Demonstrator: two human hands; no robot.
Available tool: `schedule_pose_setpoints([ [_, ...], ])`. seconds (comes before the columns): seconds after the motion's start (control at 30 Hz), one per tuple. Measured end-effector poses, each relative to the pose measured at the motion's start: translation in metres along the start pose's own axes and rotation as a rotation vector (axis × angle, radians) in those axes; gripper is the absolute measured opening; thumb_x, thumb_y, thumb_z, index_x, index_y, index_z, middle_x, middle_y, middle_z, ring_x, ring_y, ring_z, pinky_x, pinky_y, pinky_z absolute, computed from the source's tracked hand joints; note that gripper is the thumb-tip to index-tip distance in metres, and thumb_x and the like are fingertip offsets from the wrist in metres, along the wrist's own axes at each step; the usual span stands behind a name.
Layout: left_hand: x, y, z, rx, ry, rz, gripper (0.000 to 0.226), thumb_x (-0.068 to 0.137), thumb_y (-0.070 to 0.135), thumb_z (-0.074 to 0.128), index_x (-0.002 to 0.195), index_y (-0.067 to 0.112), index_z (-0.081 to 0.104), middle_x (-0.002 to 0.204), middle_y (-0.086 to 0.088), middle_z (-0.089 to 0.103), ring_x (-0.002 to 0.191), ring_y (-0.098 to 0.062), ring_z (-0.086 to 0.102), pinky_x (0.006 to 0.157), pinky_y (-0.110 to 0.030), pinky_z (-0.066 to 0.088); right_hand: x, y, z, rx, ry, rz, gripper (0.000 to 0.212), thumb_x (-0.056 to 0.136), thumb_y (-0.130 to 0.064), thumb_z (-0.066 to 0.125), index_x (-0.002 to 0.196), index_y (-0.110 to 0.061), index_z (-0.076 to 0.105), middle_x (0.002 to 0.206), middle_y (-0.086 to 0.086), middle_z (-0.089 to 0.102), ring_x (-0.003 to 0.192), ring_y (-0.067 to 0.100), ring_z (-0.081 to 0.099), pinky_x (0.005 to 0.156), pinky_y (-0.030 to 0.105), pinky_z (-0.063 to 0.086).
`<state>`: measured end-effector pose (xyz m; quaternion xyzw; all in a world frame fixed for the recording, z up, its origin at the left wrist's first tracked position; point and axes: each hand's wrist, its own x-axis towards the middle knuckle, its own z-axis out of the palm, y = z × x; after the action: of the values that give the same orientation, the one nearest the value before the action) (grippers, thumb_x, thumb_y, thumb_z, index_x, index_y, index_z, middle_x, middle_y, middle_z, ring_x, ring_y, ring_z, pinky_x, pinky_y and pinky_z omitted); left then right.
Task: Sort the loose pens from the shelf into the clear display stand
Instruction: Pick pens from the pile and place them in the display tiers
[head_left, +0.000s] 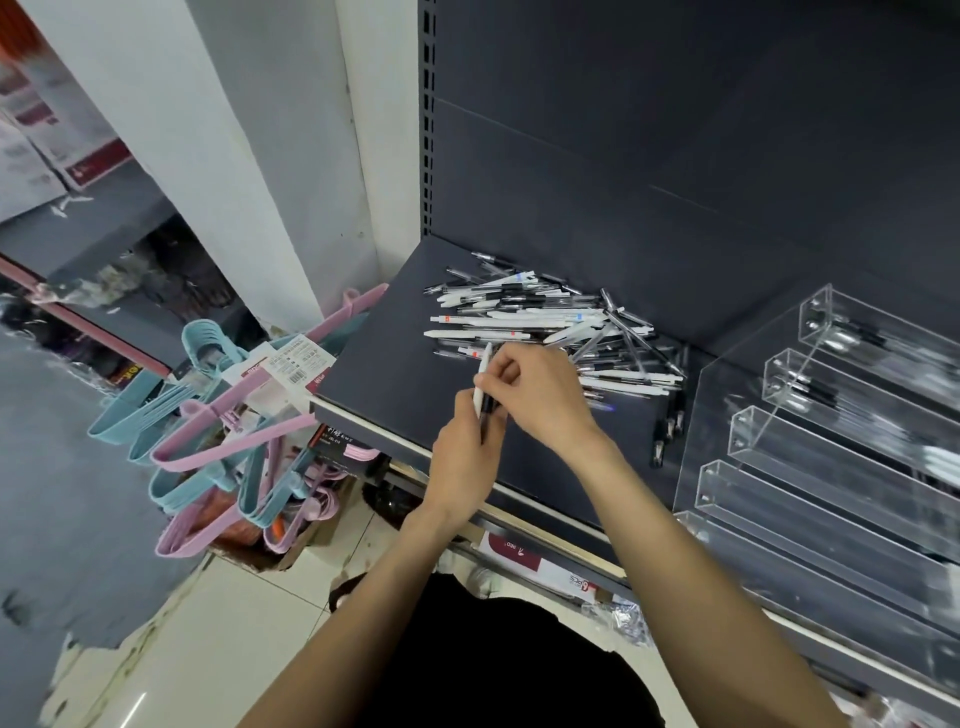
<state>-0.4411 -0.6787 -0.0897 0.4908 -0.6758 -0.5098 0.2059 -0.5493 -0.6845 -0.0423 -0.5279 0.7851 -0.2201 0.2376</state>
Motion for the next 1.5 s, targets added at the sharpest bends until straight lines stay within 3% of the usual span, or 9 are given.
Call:
schedule_pose_setpoints([
  [0.23,0.002,-0.005,0.004,-0.239,-0.037,0.001,0.009,0.097,0.031,0.049,0.098,0.023,0.047,0.061,0.01,0.045,0.049,-0.008,0.038,0.049,-0.028,0.035,-0.001,0.014,-0.005,0.365,0.051,0.23,0.036,0.072,-0.033,0.079,0.093,-0.017,0.054,0.071,-0.004,0.063,0.067,0.011,0.06,0.067,0.027,0.049],
  [0.47,0.0,0.013,0.007,-0.669,-0.197,-0.149,0.019,0.101,0.029,0.038,0.095,0.015,0.049,0.066,0.003,0.046,0.046,-0.003,0.035,0.042,-0.017,0.028,-0.014,0.038,-0.005,0.525,0.157,0.39,0.043,0.072,-0.038,0.078,0.1,-0.018,0.052,0.076,-0.002,0.06,0.064,0.009,0.054,0.057,0.022,0.04],
  [0.6,-0.005,0.018,0.016,-0.687,-0.335,-0.244,0.03,0.101,0.03,0.038,0.091,0.01,0.058,0.065,0.002,0.059,0.045,-0.007,0.043,0.043,-0.018,0.036,-0.028,0.05,-0.012,0.611,0.013,0.397,0.026,0.085,-0.037,0.067,0.094,-0.013,0.068,0.07,-0.007,0.061,0.058,0.001,0.052,0.054,0.014,0.036],
  [0.8,-0.02,0.029,0.035,-0.643,-0.565,-0.208,0.023,0.099,0.015,0.043,0.112,0.005,0.06,0.095,-0.004,0.074,0.085,-0.023,0.072,0.069,-0.027,0.057,-0.05,0.075,-0.038,0.451,0.017,0.311,0.03,0.084,-0.037,0.068,0.065,-0.015,0.062,0.06,-0.002,0.055,0.055,0.007,0.048,0.058,0.023,0.038],
  [0.87,-0.026,0.039,0.049,-0.661,-0.557,-0.229,0.023,0.098,0.012,0.044,0.113,0.005,0.06,0.095,-0.006,0.074,0.088,-0.023,0.071,0.071,-0.026,0.057,-0.058,0.085,-0.047,0.403,0.103,0.274,0.041,0.08,-0.039,0.071,0.065,-0.002,0.061,0.057,0.003,0.05,0.052,0.011,0.043,0.055,0.025,0.034],
  [1.0,-0.037,0.065,0.091,-0.729,-0.421,-0.264,0.02,0.099,0.011,0.044,0.106,0.006,0.062,0.084,-0.006,0.074,0.078,-0.018,0.071,0.066,-0.025,0.057,-0.088,0.104,-0.069,0.501,0.232,0.286,0.027,0.077,-0.035,0.075,0.085,-0.011,0.067,0.066,-0.007,0.058,0.052,0.008,0.055,0.047,0.02,0.045],
  [1.2,-0.066,0.098,0.169,-0.79,-0.275,-0.197,0.019,0.1,0.011,0.042,0.108,0.011,0.06,0.098,-0.004,0.072,0.087,-0.019,0.07,0.078,-0.033,0.057,-0.143,0.152,-0.136,0.709,0.536,0.153,0.016,0.094,-0.025,0.054,0.105,-0.029,0.066,0.071,-0.011,0.061,0.063,0.002,0.055,0.066,0.02,0.047],
  [1.37,-0.07,0.103,0.193,-1.016,-0.105,-0.305,0.019,0.101,0.01,0.039,0.106,0.011,0.057,0.092,-0.004,0.071,0.085,-0.018,0.069,0.076,-0.032,0.057,-0.153,0.218,-0.221,-0.094,0.517,-0.065,0.036,0.099,-0.017,0.043,0.134,-0.022,0.051,0.092,0.0,0.053,0.073,0.014,0.05,0.066,0.028,0.041],
  [1.5,-0.08,0.103,0.198,-1.086,0.014,-0.272,0.019,0.101,0.01,0.038,0.103,0.011,0.057,0.088,-0.003,0.072,0.082,-0.017,0.07,0.087,-0.038,0.054,-0.128,0.254,-0.236,-0.369,0.398,-0.235,0.034,0.089,-0.003,0.055,0.121,-0.011,0.062,0.102,0.01,0.061,0.085,0.029,0.062,0.072,0.041,0.054],
])
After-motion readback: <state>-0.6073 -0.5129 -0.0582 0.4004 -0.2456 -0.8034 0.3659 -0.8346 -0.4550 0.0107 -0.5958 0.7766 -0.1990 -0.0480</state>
